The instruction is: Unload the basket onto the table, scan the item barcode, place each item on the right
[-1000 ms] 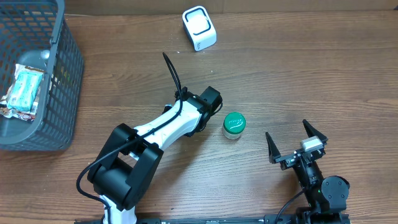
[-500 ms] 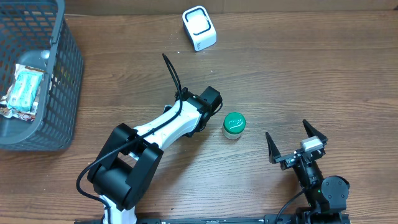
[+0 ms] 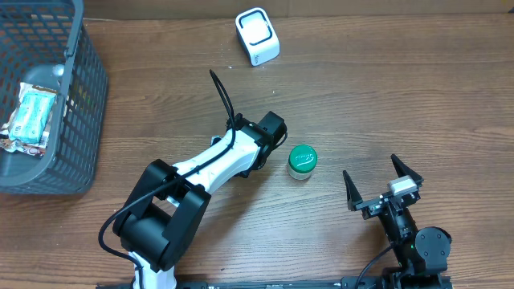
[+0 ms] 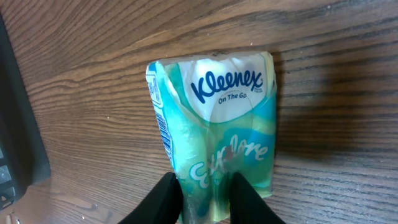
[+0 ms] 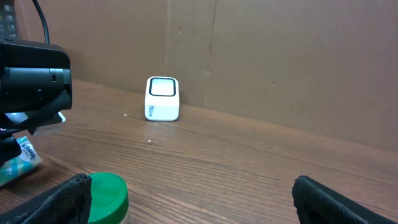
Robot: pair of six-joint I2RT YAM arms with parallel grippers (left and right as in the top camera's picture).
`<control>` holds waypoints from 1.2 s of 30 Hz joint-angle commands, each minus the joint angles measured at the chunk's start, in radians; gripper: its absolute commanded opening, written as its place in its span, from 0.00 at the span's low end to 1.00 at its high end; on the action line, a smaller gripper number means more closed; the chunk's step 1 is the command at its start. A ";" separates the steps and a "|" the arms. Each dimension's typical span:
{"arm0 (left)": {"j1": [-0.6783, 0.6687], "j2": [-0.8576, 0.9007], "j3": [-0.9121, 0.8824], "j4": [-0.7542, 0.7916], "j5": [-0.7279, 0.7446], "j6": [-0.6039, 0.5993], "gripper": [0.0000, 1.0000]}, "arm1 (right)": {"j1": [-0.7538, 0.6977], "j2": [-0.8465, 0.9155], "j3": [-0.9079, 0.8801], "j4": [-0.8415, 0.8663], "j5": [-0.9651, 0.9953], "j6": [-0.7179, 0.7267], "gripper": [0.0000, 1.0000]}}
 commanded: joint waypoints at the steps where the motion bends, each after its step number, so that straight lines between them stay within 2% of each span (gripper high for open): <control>1: -0.007 -0.022 0.018 -0.008 0.007 0.002 0.19 | -0.004 -0.008 -0.011 0.005 -0.004 0.006 1.00; 7: -0.013 -0.022 0.053 -0.019 0.000 0.002 0.08 | -0.004 -0.008 -0.011 0.005 -0.004 0.006 1.00; 10: -0.031 -0.022 0.069 -0.044 -0.067 0.002 0.04 | -0.004 -0.008 -0.011 0.005 -0.004 0.006 1.00; 14: -0.068 -0.022 0.070 -0.082 -0.177 0.002 0.04 | -0.004 -0.008 -0.011 0.005 -0.004 0.006 1.00; 25: -0.101 -0.021 0.020 -0.118 -0.171 -0.028 0.04 | -0.004 -0.008 -0.011 0.005 -0.004 0.006 1.00; 36: -0.110 -0.021 -0.048 -0.069 -0.146 -0.090 0.07 | -0.004 -0.008 -0.011 0.005 -0.004 0.006 1.00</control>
